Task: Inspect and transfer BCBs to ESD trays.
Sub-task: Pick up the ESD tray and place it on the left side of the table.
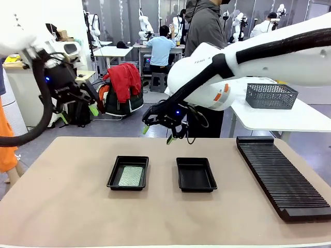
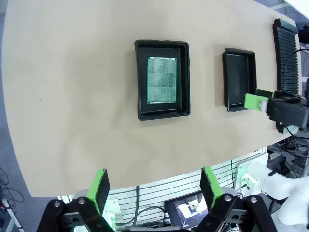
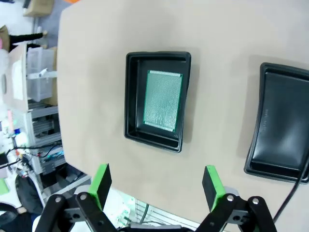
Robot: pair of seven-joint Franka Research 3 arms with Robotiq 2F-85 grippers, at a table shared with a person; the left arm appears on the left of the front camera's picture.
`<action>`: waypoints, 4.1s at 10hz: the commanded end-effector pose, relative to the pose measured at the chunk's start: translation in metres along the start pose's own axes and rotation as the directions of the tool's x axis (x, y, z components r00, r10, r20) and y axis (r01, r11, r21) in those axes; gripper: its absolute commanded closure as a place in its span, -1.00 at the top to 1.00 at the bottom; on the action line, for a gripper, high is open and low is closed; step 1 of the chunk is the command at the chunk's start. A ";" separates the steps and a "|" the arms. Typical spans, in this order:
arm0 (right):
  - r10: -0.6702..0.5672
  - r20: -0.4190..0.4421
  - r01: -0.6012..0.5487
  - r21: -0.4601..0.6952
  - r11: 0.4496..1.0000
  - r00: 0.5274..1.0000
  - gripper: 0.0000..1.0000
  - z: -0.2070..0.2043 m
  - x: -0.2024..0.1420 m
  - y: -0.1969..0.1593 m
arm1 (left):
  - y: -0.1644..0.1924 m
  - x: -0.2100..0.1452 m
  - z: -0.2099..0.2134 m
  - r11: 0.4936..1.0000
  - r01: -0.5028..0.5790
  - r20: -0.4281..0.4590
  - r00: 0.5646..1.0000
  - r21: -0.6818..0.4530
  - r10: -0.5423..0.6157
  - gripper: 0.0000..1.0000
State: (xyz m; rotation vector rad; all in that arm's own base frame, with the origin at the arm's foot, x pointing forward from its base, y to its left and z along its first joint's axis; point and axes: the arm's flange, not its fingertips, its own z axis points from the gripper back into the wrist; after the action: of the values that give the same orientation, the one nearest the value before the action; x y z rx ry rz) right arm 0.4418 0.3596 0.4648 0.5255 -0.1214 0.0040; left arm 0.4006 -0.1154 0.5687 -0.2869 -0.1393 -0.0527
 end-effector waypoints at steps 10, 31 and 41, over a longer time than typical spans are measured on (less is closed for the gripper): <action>0.027 -0.019 -0.025 0.111 0.994 0.999 1.00 0.004 -0.005 -0.038 | -0.034 0.057 -0.159 0.966 0.143 -0.058 0.989 0.217 -0.133 1.00; 0.027 -0.019 -0.025 0.111 0.994 0.999 1.00 0.004 -0.005 -0.038 | -0.004 0.085 -0.276 0.965 0.012 -0.139 0.990 0.263 0.025 1.00; 0.027 -0.019 -0.025 0.111 0.994 0.999 1.00 0.004 -0.005 -0.038 | 0.006 0.090 -0.286 0.975 0.026 -0.149 0.989 0.223 0.008 0.46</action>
State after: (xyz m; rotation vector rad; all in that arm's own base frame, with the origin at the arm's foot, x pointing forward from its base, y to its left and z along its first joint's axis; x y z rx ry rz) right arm 0.4357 0.3228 0.4474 0.6522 -0.1103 0.0559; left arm 0.5228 -0.1986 0.3094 -0.0233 0.0107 -0.0501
